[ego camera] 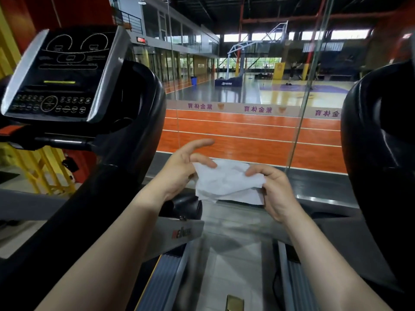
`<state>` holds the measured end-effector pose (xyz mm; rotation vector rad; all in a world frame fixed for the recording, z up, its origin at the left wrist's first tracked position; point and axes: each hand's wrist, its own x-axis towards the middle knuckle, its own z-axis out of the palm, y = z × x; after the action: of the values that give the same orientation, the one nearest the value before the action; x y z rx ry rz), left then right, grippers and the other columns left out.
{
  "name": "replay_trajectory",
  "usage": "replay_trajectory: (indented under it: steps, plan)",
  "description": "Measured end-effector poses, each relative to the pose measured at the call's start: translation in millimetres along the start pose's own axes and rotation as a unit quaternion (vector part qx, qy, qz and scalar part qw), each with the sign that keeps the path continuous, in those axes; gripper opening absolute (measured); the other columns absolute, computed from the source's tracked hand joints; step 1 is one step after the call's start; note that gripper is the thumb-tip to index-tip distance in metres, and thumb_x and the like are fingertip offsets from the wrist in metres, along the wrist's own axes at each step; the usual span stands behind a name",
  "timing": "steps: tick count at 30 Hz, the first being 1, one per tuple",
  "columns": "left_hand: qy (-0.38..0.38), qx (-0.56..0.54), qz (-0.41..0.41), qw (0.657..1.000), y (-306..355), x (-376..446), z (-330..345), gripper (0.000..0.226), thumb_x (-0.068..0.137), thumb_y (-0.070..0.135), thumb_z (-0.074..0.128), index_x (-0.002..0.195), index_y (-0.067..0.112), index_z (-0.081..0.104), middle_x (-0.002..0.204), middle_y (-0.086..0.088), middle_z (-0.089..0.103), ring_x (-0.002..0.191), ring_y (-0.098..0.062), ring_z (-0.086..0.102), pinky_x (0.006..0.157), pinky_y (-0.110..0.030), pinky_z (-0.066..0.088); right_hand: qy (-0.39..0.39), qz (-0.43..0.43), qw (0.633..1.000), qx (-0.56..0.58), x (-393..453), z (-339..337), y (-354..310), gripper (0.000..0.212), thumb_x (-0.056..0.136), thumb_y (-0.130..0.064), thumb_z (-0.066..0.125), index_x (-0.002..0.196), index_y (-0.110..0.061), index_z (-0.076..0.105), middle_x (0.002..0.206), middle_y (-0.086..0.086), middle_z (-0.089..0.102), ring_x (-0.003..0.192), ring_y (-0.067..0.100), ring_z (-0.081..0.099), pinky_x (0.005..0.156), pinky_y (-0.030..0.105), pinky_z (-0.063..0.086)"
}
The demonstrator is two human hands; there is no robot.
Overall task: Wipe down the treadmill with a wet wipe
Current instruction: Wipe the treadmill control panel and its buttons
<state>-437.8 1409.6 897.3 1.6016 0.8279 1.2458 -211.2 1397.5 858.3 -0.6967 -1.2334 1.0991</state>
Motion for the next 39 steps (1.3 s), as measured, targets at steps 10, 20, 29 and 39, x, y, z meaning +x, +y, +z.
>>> replay_trajectory:
  steps: [10, 20, 29, 39]
  plan:
    - [-0.073, 0.180, 0.015, 0.981, 13, 65, -25, 0.024, 0.096, 0.003, 0.055, 0.115, 0.014, 0.064, 0.096, -0.006, 0.076, 0.089, -0.016, 0.069, 0.087, -0.020, 0.046, -0.200, 0.071, 0.965, -0.156, 111, -13, 0, 0.014, 0.090, -0.029, 0.060, 0.083, -0.018, 0.057, 0.062, -0.009, 0.055, 0.053, 0.006, 0.047, 0.049, 0.014, 0.035]
    - [0.097, 0.529, -0.005, 0.843, 21, 104, -72, 0.033, 0.086, 0.012, 0.068, 0.113, 0.030, 0.062, 0.089, 0.011, 0.063, 0.078, 0.002, 0.057, 0.070, -0.013, 0.042, -0.354, -0.064, 0.858, -0.368, 233, 52, 29, 0.019, 0.084, -0.020, 0.074, 0.071, -0.016, 0.060, 0.095, -0.016, 0.069, 0.090, 0.006, 0.062, 0.084, 0.031, 0.047]
    - [0.241, 0.592, -0.008, 0.769, 40, 96, -144, 0.015, 0.091, 0.024, 0.064, 0.082, 0.019, 0.053, 0.073, 0.006, 0.057, 0.068, -0.006, 0.052, 0.059, -0.018, 0.038, -0.222, -0.049, 0.922, -0.313, 279, 176, 39, 0.010, 0.088, -0.016, 0.054, 0.083, -0.009, 0.057, 0.076, 0.000, 0.056, 0.067, 0.016, 0.049, 0.057, 0.028, 0.035]
    - [0.223, 0.440, -0.099, 0.864, 49, 41, -236, 0.039, 0.099, 0.006, 0.050, 0.128, 0.030, 0.063, 0.124, 0.020, 0.063, 0.109, 0.007, 0.058, 0.093, -0.010, 0.043, -0.197, 0.173, 0.960, 0.096, 276, 286, 55, 0.049, 0.074, -0.045, 0.075, 0.106, -0.009, 0.066, 0.110, 0.010, 0.069, 0.104, 0.024, 0.065, 0.094, 0.043, 0.052]
